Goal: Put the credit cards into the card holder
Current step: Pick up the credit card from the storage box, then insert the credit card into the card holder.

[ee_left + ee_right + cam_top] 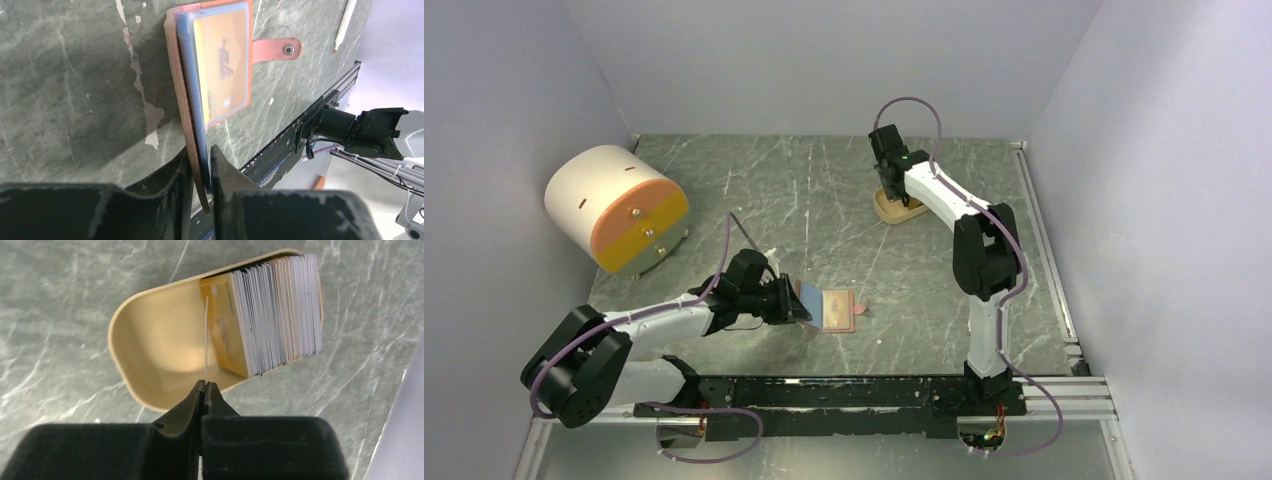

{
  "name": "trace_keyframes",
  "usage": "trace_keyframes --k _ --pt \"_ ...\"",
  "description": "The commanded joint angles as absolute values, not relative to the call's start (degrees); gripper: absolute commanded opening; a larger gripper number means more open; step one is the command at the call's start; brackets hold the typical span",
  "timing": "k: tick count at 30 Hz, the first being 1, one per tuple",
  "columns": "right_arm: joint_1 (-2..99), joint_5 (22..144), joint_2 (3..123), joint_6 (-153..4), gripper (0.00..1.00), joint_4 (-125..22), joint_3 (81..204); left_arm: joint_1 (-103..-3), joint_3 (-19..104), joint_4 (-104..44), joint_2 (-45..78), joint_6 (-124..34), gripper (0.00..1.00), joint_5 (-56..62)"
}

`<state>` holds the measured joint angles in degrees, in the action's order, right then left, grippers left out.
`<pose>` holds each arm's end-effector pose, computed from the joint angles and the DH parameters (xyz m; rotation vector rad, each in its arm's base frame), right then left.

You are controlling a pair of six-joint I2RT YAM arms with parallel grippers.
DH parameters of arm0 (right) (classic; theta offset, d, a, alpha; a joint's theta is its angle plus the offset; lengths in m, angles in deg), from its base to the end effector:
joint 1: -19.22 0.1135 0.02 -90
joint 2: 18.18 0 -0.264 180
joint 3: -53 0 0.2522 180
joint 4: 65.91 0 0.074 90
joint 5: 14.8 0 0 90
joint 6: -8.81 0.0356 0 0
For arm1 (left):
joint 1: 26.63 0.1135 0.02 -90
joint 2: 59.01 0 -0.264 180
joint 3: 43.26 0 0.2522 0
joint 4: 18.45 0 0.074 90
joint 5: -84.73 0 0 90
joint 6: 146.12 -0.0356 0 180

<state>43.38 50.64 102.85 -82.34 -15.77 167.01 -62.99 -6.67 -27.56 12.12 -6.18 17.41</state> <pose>0.4295 0.1764 0.2195 -0.3872 2.4486 -0.3823 0.1688 -0.1413 0.1466 -0.0850 2.5863 -1.1321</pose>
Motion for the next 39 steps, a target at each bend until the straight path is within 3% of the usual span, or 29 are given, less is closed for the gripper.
trace_keyframes --k 1,9,15,24,34,39 --pt "44.53 57.06 96.55 -76.85 0.00 -11.40 163.96 -62.70 -5.91 -27.20 12.47 -6.37 0.22 17.72" --pt "48.94 60.47 85.37 -70.31 0.00 -8.04 157.96 -62.69 -6.28 -21.15 13.58 -3.28 0.09 18.08" --pt "52.97 72.79 71.40 -64.12 0.00 -16.89 145.29 -62.68 -6.16 -14.93 16.58 0.03 0.09 18.48" --pt "58.19 83.74 59.88 -54.14 0.00 -34.59 127.08 -62.57 -8.14 -13.23 18.12 2.12 0.09 12.91" --pt "58.89 91.07 52.74 -39.65 0.00 -55.10 106.33 -62.54 -11.46 -13.87 15.77 2.31 0.21 13.58" --pt "60.12 92.34 53.37 -37.95 0.00 -59.41 101.69 -62.50 -12.35 -16.07 13.59 1.87 0.26 12.71"
